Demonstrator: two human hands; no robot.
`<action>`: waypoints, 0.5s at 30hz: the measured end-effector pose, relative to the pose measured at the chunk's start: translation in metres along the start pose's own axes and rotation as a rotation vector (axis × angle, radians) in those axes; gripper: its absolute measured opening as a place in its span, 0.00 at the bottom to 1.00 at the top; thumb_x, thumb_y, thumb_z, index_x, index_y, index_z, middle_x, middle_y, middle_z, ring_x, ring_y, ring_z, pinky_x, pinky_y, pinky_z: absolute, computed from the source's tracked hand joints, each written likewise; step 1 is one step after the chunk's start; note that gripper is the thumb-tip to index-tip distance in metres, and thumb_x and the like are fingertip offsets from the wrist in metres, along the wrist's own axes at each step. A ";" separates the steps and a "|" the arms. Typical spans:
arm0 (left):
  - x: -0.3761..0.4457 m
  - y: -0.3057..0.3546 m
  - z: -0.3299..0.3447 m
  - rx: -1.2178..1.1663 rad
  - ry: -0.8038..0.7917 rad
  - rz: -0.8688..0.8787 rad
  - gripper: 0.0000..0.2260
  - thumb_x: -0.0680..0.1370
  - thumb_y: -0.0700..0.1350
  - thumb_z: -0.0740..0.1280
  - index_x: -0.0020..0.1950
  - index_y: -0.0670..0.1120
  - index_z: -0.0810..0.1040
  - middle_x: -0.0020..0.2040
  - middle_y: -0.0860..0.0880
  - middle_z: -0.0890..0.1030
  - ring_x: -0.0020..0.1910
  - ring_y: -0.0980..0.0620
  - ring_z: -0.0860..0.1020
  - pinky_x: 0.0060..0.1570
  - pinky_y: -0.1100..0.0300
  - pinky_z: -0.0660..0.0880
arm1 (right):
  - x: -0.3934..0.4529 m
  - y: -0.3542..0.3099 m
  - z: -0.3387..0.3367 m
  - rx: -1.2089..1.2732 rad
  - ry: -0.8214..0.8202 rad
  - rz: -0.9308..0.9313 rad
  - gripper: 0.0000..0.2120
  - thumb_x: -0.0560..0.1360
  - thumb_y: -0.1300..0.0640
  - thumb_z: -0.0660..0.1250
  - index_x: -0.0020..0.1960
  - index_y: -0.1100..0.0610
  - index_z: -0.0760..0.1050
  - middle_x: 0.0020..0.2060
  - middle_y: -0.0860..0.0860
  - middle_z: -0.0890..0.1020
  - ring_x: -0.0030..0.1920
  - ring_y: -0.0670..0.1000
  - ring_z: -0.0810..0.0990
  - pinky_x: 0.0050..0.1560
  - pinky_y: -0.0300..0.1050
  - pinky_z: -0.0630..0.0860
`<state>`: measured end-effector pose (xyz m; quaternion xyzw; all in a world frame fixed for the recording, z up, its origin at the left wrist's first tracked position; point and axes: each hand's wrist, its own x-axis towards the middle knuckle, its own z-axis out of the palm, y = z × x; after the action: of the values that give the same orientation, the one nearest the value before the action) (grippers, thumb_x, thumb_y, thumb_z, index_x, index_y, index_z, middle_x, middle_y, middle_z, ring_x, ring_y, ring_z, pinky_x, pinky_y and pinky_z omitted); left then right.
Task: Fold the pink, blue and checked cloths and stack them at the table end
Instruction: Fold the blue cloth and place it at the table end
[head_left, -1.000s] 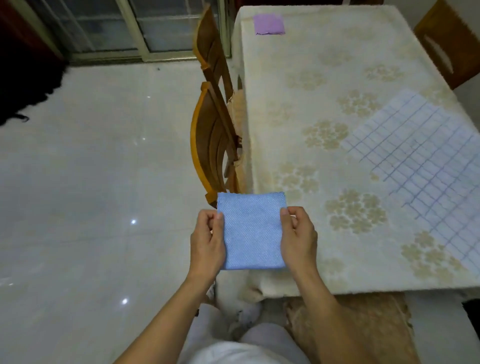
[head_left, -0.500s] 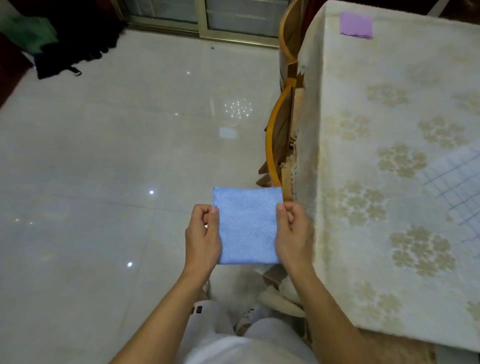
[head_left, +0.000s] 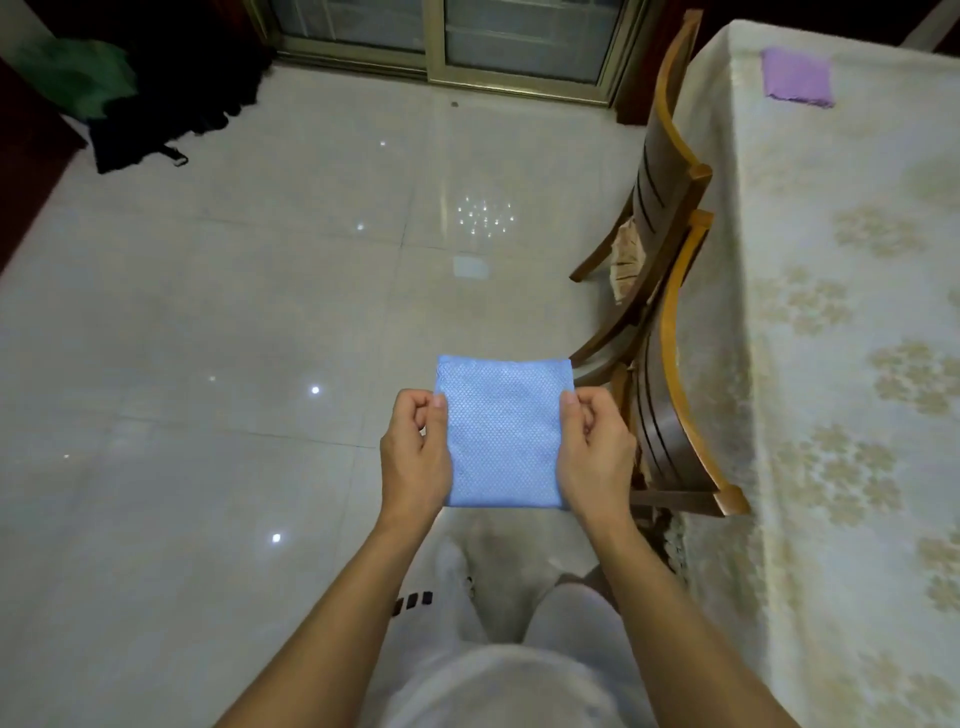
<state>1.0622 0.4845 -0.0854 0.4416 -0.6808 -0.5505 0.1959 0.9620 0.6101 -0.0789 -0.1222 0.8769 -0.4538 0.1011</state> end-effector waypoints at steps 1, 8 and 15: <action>0.007 0.000 -0.003 -0.006 -0.002 -0.001 0.11 0.83 0.49 0.59 0.47 0.43 0.71 0.33 0.55 0.71 0.29 0.62 0.68 0.29 0.67 0.63 | 0.004 -0.006 0.004 0.005 -0.003 -0.001 0.09 0.83 0.53 0.61 0.47 0.57 0.73 0.34 0.46 0.74 0.36 0.35 0.73 0.34 0.29 0.67; 0.055 0.009 -0.010 -0.042 -0.023 0.002 0.11 0.83 0.49 0.59 0.46 0.43 0.70 0.34 0.55 0.71 0.29 0.63 0.69 0.29 0.69 0.64 | 0.042 -0.027 0.031 0.038 -0.020 0.017 0.11 0.83 0.52 0.60 0.48 0.58 0.74 0.34 0.46 0.74 0.34 0.37 0.74 0.33 0.29 0.68; 0.119 0.027 0.002 -0.019 -0.027 -0.006 0.11 0.83 0.49 0.58 0.46 0.43 0.70 0.35 0.53 0.71 0.29 0.64 0.71 0.28 0.71 0.65 | 0.106 -0.039 0.055 0.071 -0.035 0.036 0.11 0.83 0.50 0.60 0.49 0.57 0.74 0.33 0.45 0.74 0.33 0.37 0.74 0.32 0.32 0.68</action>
<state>0.9866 0.3887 -0.0872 0.4344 -0.6769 -0.5634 0.1889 0.8816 0.5130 -0.0854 -0.1107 0.8604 -0.4806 0.1287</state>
